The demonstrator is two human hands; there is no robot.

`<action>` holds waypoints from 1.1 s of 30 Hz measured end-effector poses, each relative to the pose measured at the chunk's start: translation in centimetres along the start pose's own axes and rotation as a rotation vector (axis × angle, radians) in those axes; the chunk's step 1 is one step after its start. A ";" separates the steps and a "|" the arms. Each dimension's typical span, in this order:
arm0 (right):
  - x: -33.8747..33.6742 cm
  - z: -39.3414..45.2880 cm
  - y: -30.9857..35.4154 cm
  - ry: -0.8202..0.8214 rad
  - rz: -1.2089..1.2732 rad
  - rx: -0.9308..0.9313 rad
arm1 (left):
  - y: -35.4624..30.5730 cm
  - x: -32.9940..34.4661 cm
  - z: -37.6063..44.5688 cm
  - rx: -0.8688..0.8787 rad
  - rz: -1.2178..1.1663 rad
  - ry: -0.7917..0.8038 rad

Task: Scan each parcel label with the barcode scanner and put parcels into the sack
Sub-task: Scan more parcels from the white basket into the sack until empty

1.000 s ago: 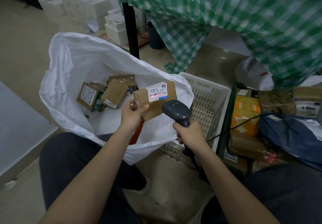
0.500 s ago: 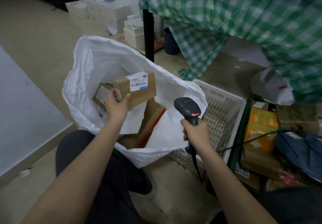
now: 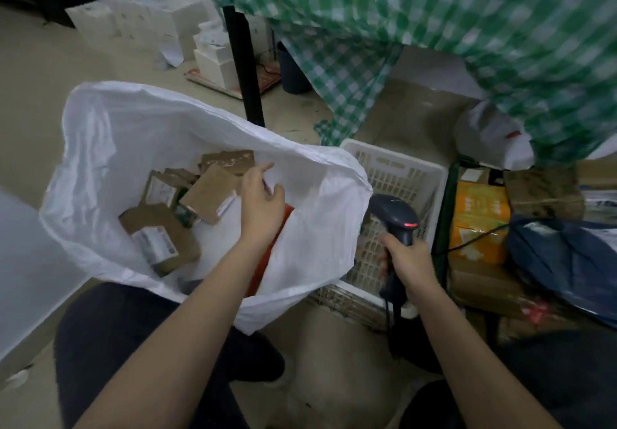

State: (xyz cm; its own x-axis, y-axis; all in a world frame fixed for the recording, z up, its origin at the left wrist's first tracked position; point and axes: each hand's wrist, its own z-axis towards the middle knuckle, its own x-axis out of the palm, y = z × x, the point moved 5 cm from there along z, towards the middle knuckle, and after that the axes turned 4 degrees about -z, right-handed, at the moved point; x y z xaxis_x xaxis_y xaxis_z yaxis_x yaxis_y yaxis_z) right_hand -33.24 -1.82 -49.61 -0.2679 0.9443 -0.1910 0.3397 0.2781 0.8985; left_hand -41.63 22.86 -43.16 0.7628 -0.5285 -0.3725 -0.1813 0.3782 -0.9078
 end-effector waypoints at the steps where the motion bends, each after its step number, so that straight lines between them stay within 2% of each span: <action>1: -1.0 0.5 -0.3 -0.033 0.018 0.011 | -0.5 1.9 -0.6 0.072 0.052 0.058; 6: -4.9 4.1 -0.9 -0.123 0.068 0.034 | -3.0 12.6 -1.2 0.343 0.137 0.419; 8: -5.6 6.3 -1.0 -0.144 0.092 0.048 | -3.3 17.3 -0.7 0.490 0.363 0.527; 11: -5.7 9.9 -0.8 -0.178 0.105 0.042 | -1.9 23.6 0.2 0.688 0.865 0.701; 14: -4.9 13.3 -1.0 -0.178 0.102 0.065 | 0.5 27.7 2.1 0.710 1.195 0.783; 16: -4.3 15.7 -1.4 -0.156 0.101 0.095 | 2.2 28.9 4.3 0.607 1.296 0.789; 20: -3.0 20.4 -2.1 -0.129 0.113 0.121 | 5.9 29.5 8.2 0.434 1.285 0.780; 28: -0.6 27.4 -5.1 -0.108 0.190 0.180 | 12.3 34.8 11.7 0.305 0.747 0.881; 33: -0.5 30.2 -6.5 -0.108 0.221 0.199 | 16.0 37.4 12.8 0.095 0.737 0.851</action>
State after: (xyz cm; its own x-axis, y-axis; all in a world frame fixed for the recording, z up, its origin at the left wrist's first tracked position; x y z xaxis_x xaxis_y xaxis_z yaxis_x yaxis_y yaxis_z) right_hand -8.12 1.24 -67.25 -0.0741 0.9960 -0.0509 0.5517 0.0834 0.8299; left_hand -8.05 18.89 -69.15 -0.1883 -0.4851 -0.8539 -0.3369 0.8486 -0.4078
